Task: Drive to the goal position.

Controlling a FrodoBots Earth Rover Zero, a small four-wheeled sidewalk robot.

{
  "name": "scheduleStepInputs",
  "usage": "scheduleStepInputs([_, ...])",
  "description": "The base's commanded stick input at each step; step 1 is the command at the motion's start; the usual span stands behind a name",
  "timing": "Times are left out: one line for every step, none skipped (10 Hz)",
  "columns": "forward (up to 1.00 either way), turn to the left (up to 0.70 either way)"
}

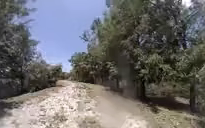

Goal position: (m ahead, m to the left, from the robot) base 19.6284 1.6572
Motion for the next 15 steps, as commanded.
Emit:
scheduleStepInputs([0.85,0.00])
scheduleStepInputs([0.85,0.00])
scheduleStepInputs([0.85,0.00])
scheduleStepInputs([0.85,0.00])
scheduleStepInputs([0.85,0.00])
scheduleStepInputs([0.85,0.00])
scheduleStepInputs([0.85,0.00])
scheduleStepInputs([0.85,0.00])
scheduleStepInputs([0.85,0.00])
scheduleStepInputs([0.85,0.00])
scheduleStepInputs([0.85,0.00])
scheduleStepInputs([0.85,0.00])
scheduleStepInputs([0.85,0.00])
scheduleStepInputs([0.85,0.00])
scheduleStepInputs([0.85,0.00])
